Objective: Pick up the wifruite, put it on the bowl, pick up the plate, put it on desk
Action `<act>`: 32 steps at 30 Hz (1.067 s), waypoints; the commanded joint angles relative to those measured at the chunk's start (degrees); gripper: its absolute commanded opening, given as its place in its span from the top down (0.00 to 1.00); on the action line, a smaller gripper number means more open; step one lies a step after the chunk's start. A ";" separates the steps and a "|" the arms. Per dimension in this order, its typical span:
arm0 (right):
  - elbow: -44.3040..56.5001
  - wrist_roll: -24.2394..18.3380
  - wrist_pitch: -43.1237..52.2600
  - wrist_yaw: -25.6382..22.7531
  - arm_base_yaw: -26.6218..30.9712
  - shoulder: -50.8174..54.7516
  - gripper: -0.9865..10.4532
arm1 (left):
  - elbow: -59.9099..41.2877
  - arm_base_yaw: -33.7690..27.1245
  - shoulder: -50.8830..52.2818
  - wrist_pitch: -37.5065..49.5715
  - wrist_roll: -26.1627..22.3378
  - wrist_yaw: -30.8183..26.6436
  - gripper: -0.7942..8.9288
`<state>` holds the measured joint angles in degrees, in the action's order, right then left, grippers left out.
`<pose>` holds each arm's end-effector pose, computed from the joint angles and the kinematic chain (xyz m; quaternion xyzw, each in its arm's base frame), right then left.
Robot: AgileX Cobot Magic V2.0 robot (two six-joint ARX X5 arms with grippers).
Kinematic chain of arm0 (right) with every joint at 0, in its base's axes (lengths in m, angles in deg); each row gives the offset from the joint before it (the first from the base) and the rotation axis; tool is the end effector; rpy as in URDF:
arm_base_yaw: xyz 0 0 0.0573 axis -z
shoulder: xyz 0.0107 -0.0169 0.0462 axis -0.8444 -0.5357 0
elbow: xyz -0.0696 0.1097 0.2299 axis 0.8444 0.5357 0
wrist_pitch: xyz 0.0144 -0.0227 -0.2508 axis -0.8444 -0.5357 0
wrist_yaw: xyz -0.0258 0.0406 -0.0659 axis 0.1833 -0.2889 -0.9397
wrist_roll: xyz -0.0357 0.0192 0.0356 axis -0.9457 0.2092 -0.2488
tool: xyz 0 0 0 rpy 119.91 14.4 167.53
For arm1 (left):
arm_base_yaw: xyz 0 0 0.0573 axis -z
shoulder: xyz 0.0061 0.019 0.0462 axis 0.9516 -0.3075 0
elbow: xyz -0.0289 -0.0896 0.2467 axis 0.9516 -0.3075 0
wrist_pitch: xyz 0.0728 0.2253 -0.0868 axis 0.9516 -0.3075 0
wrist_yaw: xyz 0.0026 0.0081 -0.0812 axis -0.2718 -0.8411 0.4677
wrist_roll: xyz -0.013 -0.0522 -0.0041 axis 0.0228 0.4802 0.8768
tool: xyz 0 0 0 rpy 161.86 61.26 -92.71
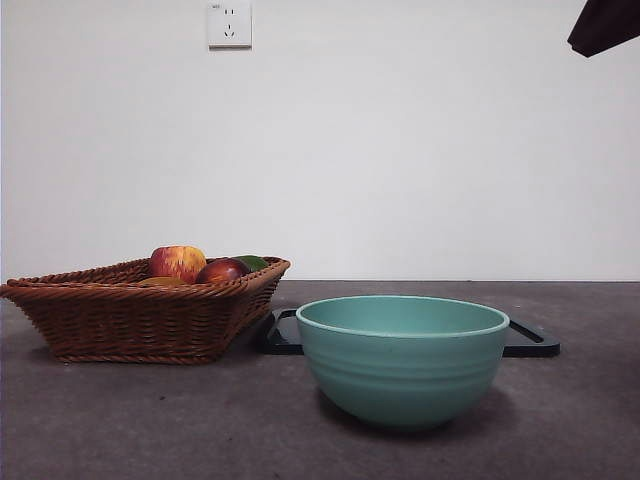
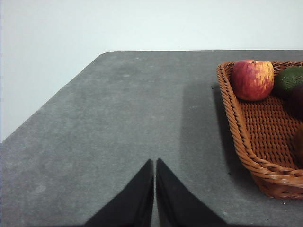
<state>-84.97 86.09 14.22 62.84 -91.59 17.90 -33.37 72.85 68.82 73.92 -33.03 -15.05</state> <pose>0.1056 0.0827 0.2997 0.0408 0.4045 0.3786 0.8315 0.0946 0.0027 0.1572 0.0185 0.0749 0.0604 0.9952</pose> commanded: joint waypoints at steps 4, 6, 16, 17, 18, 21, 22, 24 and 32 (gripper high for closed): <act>-0.90 -0.50 0.50 -0.02 -0.39 -0.31 0.91 | -1.18 -0.11 0.13 -0.39 0.55 -0.09 0.91; -0.90 -0.50 0.50 -0.02 -0.39 -0.31 0.91 | -1.18 -0.11 0.13 -0.39 0.55 -0.09 0.91; -0.90 -0.50 0.52 -0.02 -0.39 -0.31 0.91 | -1.18 -0.11 0.13 -0.39 0.57 -0.09 0.91; -0.90 -0.48 0.50 -0.02 -0.39 -0.26 0.91 | -1.18 -0.11 0.13 -0.39 0.55 -0.09 0.91; -0.90 -0.50 0.50 -0.02 -0.39 -0.07 0.91 | -1.18 -0.11 0.13 -0.39 0.55 -0.09 0.91; -0.90 -1.70 1.11 -0.44 0.44 1.16 0.91 | -1.18 -0.11 0.13 -0.39 0.55 -0.09 0.91; -0.90 -2.49 1.57 -0.42 1.01 1.40 0.91 | -1.18 -0.11 0.13 -0.39 0.57 -0.09 0.91; -0.87 -4.39 3.21 -0.44 2.95 2.25 0.91 | -1.18 -0.11 0.13 -0.39 0.55 -0.09 0.91; 3.32 -11.52 20.68 -0.46 16.74 10.75 0.91 | -1.18 -0.11 0.13 -0.39 0.57 -0.09 0.91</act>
<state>-81.96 77.28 32.67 62.60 -75.78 28.15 -33.37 72.85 68.82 73.92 -32.92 -15.05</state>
